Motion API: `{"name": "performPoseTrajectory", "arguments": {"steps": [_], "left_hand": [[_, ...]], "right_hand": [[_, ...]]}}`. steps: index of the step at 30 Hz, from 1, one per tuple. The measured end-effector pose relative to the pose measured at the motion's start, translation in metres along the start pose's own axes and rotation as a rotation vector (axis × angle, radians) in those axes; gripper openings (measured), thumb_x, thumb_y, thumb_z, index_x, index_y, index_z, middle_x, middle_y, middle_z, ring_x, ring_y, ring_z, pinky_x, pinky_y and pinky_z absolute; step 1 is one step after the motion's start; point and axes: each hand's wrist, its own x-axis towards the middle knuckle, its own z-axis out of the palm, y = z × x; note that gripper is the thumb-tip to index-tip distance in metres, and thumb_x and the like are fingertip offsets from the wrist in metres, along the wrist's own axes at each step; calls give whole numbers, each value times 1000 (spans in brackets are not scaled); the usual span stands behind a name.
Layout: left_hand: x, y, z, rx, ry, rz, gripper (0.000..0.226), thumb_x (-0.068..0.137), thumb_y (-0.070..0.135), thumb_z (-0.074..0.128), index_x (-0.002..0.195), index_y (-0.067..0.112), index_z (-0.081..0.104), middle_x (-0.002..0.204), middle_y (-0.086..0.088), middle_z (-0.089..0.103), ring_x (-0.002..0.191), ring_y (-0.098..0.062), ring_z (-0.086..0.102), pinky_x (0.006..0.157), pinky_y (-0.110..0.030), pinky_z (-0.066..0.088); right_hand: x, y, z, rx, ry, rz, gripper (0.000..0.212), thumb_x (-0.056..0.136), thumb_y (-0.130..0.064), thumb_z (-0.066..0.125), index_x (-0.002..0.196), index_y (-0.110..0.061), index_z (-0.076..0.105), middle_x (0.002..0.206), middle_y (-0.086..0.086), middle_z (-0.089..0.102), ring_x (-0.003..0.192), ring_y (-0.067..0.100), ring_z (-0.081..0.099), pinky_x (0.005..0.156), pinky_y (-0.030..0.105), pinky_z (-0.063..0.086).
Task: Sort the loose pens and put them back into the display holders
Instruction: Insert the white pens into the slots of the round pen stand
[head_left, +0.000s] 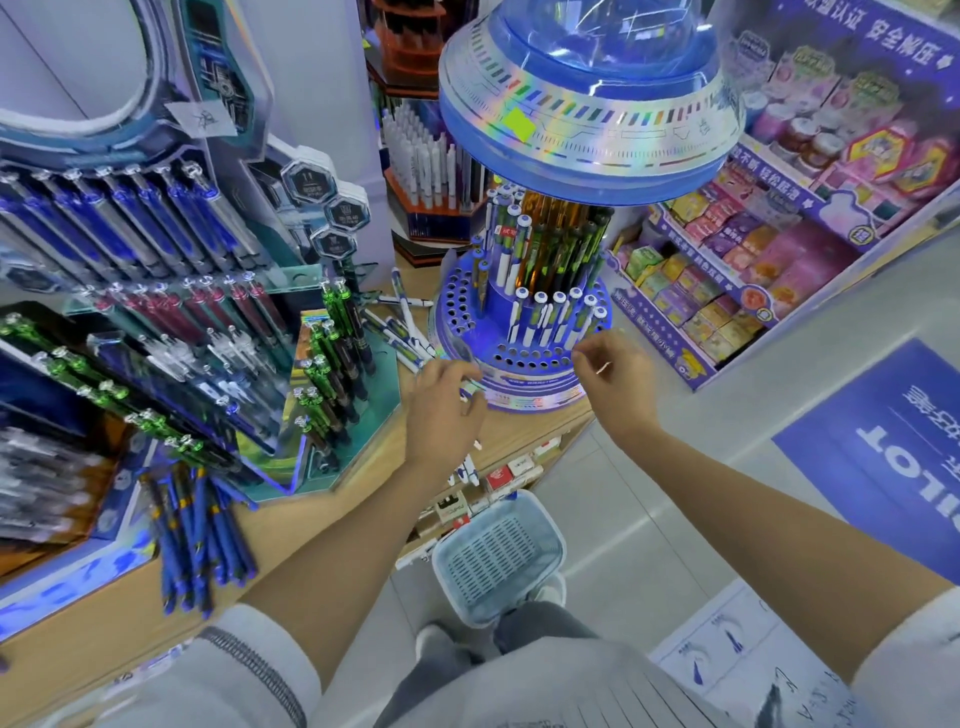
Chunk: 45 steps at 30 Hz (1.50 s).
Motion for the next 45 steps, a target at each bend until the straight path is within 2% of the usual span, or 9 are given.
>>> {"name": "performPoseTrajectory", "arguments": {"steps": [3, 9, 13, 17, 23, 33, 38, 41, 45], "left_hand": [[-17, -19, 1, 38, -3, -225, 18, 89, 25, 62, 103, 16, 54, 102, -2, 54, 92, -24, 58, 73, -33, 44], [-28, -49, 15, 141, -139, -502, 43, 87, 39, 64, 113, 6, 53, 118, -14, 55, 106, -32, 56, 82, -36, 44], [-21, -50, 22, 27, -137, -576, 48, 80, 36, 73, 116, 9, 56, 113, -10, 64, 104, -30, 60, 85, -39, 49], [-13, -55, 28, -82, -105, -650, 48, 69, 27, 82, 109, 11, 62, 104, -7, 68, 98, -26, 64, 82, -40, 52], [-9, -56, 28, -57, -106, -638, 31, 71, 25, 78, 101, 17, 70, 95, -5, 70, 87, -22, 66, 72, -32, 52], [-17, -61, 17, 174, -113, -644, 46, 72, 53, 71, 88, 10, 67, 80, -7, 65, 72, -27, 63, 54, -28, 38], [-20, -59, 10, 234, -142, -659, 29, 74, 34, 71, 84, 9, 62, 77, -6, 59, 76, -28, 63, 55, -28, 37], [-23, -58, 10, 264, -140, -639, 39, 76, 33, 69, 98, 3, 58, 89, -11, 62, 84, -30, 62, 59, -31, 39], [-24, -59, 9, 180, -132, -599, 28, 81, 29, 65, 90, 5, 53, 83, -9, 56, 78, -28, 55, 61, -30, 38]], "right_hand": [[-16, -13, 21, 56, -264, -26, 2, 92, -18, 62, 91, -18, 63, 74, -3, 63, 63, 3, 53, 61, 13, 43], [-34, -15, 80, 47, -634, 163, 30, 93, -20, 59, 122, -11, 58, 112, 3, 63, 98, 16, 60, 89, 27, 47], [-29, -13, 103, 155, -626, 324, 27, 95, -19, 56, 120, -8, 59, 105, 5, 64, 98, 22, 60, 91, 33, 49], [-23, -14, 118, 187, -721, 313, 13, 94, -19, 58, 102, -10, 63, 83, 1, 61, 78, 18, 59, 77, 34, 52], [-15, -15, 128, 47, -728, 268, 9, 85, -15, 67, 86, -8, 74, 82, 15, 72, 81, 34, 67, 81, 51, 55], [-9, -25, 130, -187, -696, 123, 18, 78, -23, 75, 67, -15, 64, 66, 1, 62, 66, 17, 60, 63, 28, 50], [-3, -26, 129, -301, -747, 113, 31, 78, -22, 70, 54, -13, 53, 55, 0, 48, 51, 11, 45, 46, 21, 30], [-7, -27, 127, -292, -696, 81, 39, 77, -18, 69, 50, -19, 40, 53, -2, 43, 49, 8, 40, 47, 24, 31], [-5, -27, 126, -353, -723, 65, 29, 77, -20, 70, 58, -14, 48, 56, -1, 46, 55, 14, 48, 45, 21, 33]]}}
